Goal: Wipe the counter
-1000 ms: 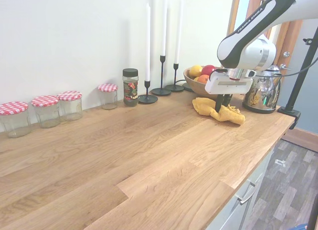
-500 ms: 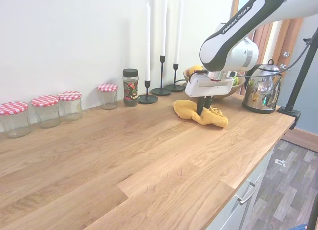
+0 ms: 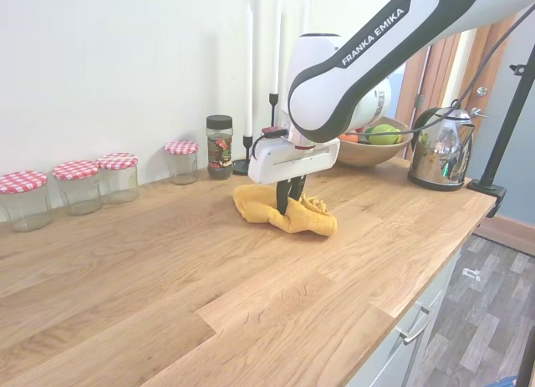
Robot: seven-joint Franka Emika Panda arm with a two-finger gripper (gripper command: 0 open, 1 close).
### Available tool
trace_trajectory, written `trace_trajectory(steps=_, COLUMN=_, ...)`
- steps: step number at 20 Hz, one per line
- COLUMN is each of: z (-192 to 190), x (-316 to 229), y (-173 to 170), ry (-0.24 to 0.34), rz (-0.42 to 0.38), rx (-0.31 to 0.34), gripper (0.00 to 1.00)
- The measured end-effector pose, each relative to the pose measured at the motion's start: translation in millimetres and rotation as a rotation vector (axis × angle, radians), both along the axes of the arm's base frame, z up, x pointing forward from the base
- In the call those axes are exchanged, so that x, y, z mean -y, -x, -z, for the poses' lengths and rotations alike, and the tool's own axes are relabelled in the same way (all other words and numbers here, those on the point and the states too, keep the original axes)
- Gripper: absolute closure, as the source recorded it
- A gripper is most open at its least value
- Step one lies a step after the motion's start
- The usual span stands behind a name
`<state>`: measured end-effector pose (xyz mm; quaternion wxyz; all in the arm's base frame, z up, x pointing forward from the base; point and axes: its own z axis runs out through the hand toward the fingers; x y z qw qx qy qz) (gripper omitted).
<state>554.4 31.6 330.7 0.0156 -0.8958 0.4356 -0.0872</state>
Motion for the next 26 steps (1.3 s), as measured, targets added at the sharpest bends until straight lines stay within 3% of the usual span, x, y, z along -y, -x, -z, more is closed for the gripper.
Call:
trace_trajectory(steps=7, z=4, x=-106, y=22, ry=0.072, rz=-0.117, rx=0.021, gripper=1.00)
trace_trajectory(steps=12, z=6, x=-139, y=40, ry=0.094, rz=-0.156, rx=0.031, gripper=1.00)
trace_trajectory(steps=19, z=4, x=-115, y=33, ry=0.051, rz=-0.098, rx=0.018, gripper=1.00)
trace_trajectory(steps=26, z=1, x=-11, y=14, ry=-0.007, rz=-0.022, rx=0.002, gripper=1.00)
